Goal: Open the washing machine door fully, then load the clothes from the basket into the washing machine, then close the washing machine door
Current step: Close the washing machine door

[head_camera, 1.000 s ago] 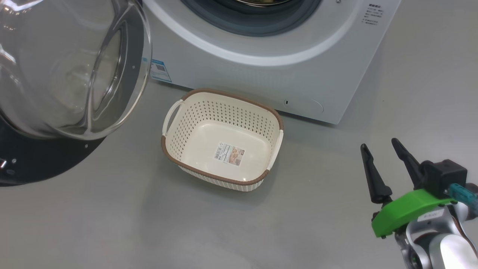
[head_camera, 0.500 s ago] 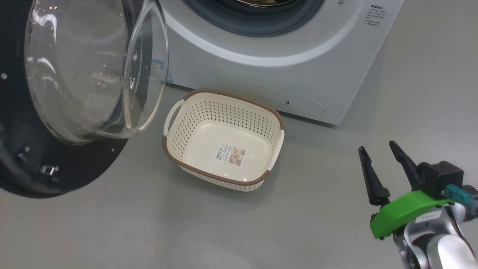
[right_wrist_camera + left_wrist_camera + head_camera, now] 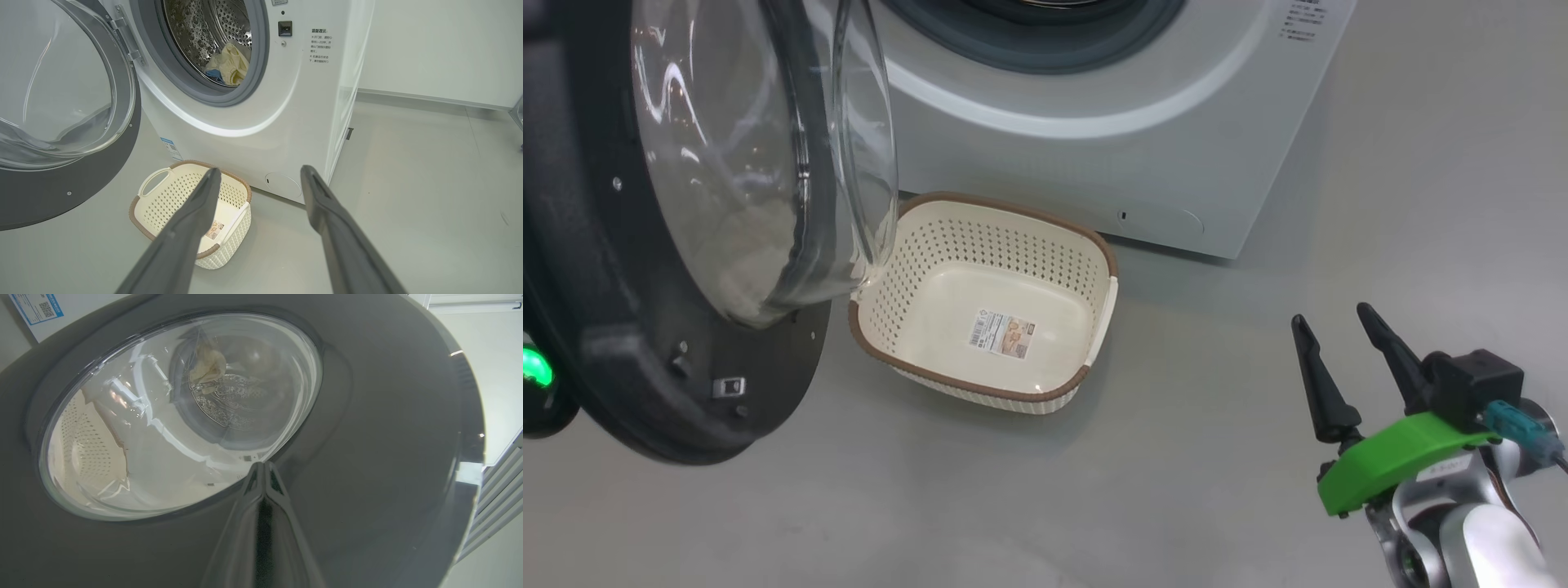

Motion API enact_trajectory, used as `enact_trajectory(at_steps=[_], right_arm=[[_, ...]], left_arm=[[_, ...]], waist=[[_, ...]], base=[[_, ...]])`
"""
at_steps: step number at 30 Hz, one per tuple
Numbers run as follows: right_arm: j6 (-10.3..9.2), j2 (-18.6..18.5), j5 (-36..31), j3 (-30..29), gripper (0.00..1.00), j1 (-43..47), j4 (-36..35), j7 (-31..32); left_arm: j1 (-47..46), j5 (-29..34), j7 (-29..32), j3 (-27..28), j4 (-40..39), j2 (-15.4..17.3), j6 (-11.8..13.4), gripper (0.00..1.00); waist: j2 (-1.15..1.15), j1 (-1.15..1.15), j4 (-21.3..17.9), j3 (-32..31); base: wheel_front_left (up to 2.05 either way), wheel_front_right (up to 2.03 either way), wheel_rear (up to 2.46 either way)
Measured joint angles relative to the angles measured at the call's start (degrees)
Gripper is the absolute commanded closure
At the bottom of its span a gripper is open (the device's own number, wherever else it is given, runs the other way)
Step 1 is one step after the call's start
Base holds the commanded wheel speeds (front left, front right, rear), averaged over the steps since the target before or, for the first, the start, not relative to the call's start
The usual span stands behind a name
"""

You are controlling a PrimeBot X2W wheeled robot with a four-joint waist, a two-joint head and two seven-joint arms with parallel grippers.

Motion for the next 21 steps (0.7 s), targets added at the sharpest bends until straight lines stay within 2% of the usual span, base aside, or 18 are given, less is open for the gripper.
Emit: enact_trajectory(at_steps=[11, 21], right_arm=[[0.0, 0.0, 2.24, 0.6, 0.0, -1.53, 2.05, -2.77], [0.0, 0.01, 3.3, 0.86, 0.0, -2.61, 3.57, -4.9]], left_arm=[[1.39, 0.53, 2.76, -1.48, -6.19, -4.66, 0.01, 1.0], [1.37, 1.6, 4.2, -2.63, -8.33, -7.79, 0.01, 1.0]], waist=[[0.0, 0.0, -5.83, 1.17], [0.0, 0.0, -12.03, 1.56]], base=[[0.0, 0.0, 0.0], [0.0, 0.0, 0.0]])
